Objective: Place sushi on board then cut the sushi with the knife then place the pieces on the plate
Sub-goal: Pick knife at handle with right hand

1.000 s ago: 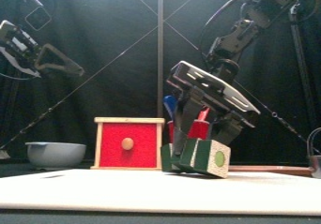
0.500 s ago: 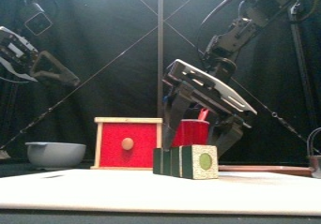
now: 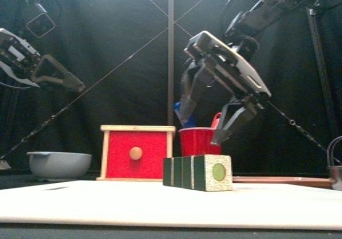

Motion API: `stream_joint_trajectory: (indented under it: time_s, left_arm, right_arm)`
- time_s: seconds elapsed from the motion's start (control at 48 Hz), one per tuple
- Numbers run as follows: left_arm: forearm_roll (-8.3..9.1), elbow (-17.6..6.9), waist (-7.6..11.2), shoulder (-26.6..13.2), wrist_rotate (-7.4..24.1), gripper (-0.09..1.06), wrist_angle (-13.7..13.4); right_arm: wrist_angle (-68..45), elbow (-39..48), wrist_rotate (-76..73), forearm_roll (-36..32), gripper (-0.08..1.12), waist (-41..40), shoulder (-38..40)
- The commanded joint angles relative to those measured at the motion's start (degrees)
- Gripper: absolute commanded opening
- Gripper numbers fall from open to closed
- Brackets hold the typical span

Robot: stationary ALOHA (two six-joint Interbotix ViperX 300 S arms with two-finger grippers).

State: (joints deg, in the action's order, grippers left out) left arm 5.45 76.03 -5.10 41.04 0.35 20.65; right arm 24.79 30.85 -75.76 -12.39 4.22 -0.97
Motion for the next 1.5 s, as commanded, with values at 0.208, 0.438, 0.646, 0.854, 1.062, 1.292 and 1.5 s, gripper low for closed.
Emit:
stream_joint_trajectory:
  time_s: [0.208, 0.438, 0.646, 0.854, 1.062, 1.292, 1.5]
  left_arm:
    - [0.0, -0.62, 2.99, -0.09, -0.26, 0.19, 0.26]
    - [-0.09, -0.7, 5.36, -0.18, -0.44, 0.33, 0.26]
    - [-0.97, -1.32, 5.54, -1.05, -0.44, 0.44, 0.26]
    - [-1.05, -2.29, 5.54, -2.99, -0.35, 0.51, 0.26]
    - [-1.49, -2.2, 5.45, -3.25, -0.35, 0.52, 0.26]
    - [-2.2, -2.2, 5.19, -3.25, -0.35, 0.52, 0.26]
    - [-2.37, -2.29, 5.1, -3.25, -0.35, 0.52, 0.26]
  right_arm:
    - [1.32, 4.48, 0.26, -6.94, 0.94, 3.25, 6.5]
    - [1.05, 6.86, 0.35, -8.79, 0.93, 3.69, 6.15]
    - [1.67, 6.86, 0.35, -11.43, 0.91, 3.34, 6.59]
    - [4.83, 6.86, 0.44, -16.7, 0.91, 2.9, 11.07]
    - [10.72, 6.77, 0.7, -25.49, 0.91, 1.14, 20.21]
    - [10.72, 7.12, 9.67, -25.66, 0.91, -7.38, 30.85]
    - [9.23, 6.68, 27.42, -12.39, 0.91, -17.58, 34.19]
